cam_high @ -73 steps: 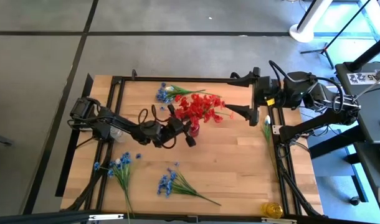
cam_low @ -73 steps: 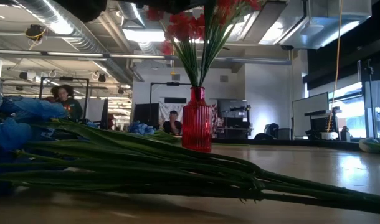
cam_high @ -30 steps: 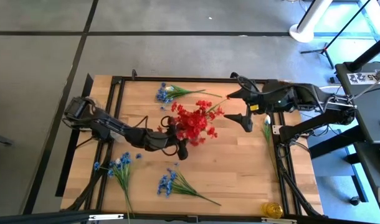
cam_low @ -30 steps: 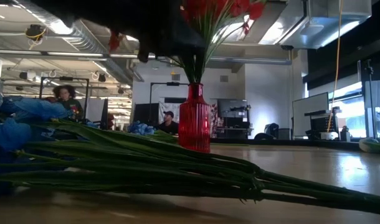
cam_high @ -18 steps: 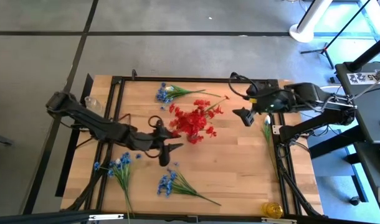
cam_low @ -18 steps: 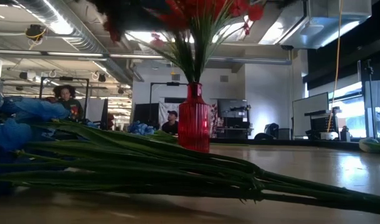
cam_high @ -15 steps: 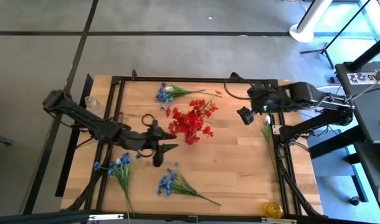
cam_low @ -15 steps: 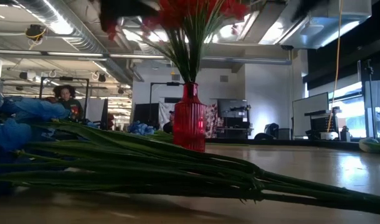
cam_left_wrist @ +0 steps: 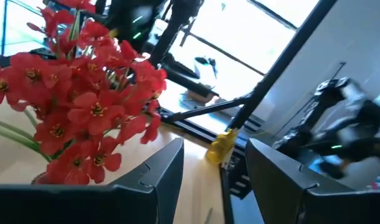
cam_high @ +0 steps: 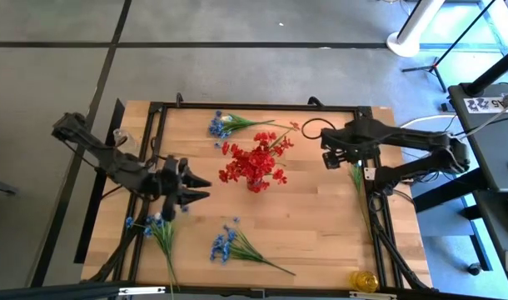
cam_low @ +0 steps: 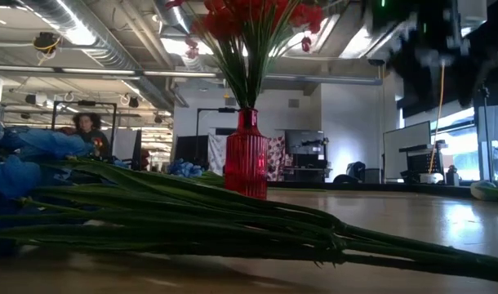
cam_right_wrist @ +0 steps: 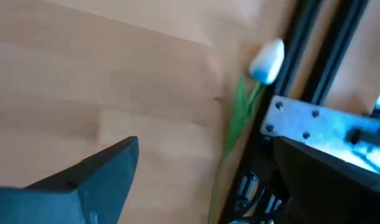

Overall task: Sort flowers into vase by color
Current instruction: Put the middle right white flower into the yellow vase

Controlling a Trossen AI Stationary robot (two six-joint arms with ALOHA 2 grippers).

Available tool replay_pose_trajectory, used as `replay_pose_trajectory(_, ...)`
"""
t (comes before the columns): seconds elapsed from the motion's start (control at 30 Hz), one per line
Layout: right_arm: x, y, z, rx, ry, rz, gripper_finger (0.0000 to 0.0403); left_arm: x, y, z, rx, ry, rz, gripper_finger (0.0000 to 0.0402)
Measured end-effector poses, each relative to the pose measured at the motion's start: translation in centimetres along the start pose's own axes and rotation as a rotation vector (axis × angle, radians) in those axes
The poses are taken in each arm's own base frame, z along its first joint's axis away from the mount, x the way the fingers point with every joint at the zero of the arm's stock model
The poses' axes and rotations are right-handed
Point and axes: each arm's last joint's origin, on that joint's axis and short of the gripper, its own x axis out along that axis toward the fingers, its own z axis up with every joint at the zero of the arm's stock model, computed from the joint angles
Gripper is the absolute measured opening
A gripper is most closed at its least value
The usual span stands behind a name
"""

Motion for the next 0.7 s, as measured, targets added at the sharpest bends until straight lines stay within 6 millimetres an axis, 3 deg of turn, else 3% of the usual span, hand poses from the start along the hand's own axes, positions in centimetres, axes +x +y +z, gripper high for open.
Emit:
replay_pose_trajectory(0.17, 4.6, -1.0, 1.4, 0.109, 0.087, -0.053, 0.0314, -0.4, -0.2, 0.3, -0.025, -0.03, -0.005, 0.0167)
replay_pose_trajectory(0.4, 8.8, -1.9, 2.2, 0.11, 0.202, -0.17, 0.0252, -0.7, -0.4, 1.1, -0.076, -0.072, -0.051, 0.0167)
replay_pose_trajectory(0.7, 10.7, -2.3, 4.0, 0.093, 0.223, -0.241, 0.0202, -1.6, -0.1, 1.9, -0.091, -0.109, -0.048, 0.0167)
